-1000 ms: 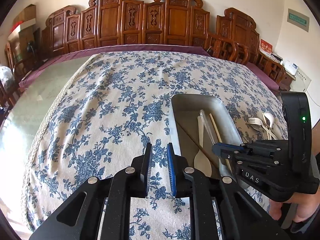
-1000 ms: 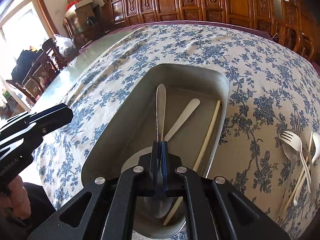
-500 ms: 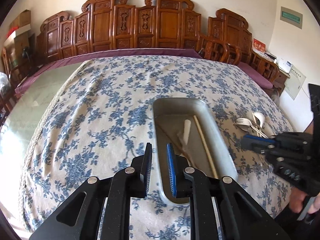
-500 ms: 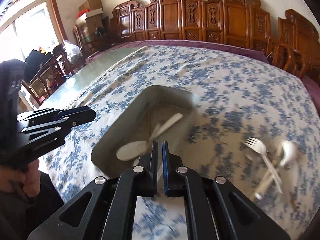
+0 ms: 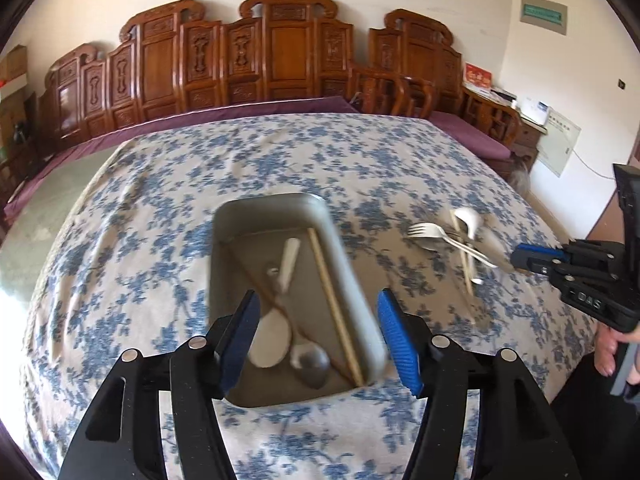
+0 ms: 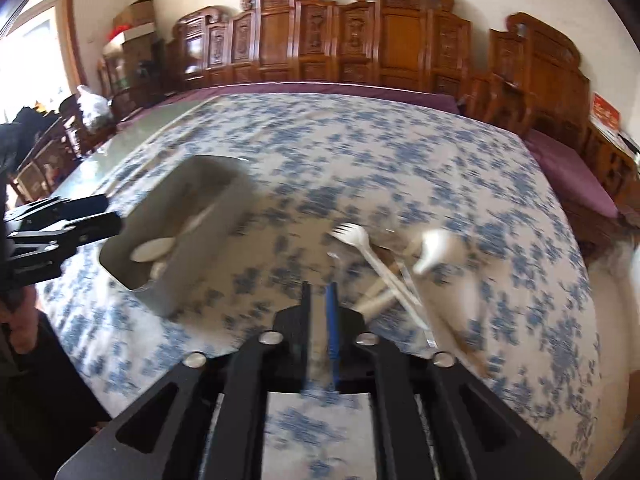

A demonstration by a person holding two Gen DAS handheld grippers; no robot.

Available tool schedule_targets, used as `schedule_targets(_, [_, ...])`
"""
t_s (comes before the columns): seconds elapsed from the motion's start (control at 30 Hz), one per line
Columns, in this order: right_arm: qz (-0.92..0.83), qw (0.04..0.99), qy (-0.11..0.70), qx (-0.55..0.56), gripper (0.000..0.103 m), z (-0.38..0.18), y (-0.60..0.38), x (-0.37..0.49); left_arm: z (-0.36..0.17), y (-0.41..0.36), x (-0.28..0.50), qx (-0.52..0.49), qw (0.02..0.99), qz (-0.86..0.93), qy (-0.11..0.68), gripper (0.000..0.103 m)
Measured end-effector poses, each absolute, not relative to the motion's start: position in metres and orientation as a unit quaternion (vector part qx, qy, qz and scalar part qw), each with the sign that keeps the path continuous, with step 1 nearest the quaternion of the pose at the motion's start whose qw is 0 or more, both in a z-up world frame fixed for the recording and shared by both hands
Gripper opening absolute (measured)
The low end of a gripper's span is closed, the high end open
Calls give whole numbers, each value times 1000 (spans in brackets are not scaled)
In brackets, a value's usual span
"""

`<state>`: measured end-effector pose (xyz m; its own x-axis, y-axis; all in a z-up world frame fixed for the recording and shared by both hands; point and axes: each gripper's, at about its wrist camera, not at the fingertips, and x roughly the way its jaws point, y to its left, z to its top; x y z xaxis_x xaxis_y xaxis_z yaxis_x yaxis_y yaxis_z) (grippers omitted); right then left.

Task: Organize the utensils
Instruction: 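Grasp a metal fork from the utensil pile with the right tool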

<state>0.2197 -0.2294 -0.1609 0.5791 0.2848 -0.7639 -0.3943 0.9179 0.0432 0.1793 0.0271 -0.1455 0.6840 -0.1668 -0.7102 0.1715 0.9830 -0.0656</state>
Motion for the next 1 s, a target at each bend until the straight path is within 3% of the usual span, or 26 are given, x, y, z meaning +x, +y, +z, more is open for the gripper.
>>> schedule_targets(0.03, [183,887,418,-68,27,-165,-236,222,-146,22,179,7,917,-96,387,59])
schedule_targets(1.0, [198,858,473,-22,27,-236,-275,313,-170,-52,192,59,896,-97,429,59])
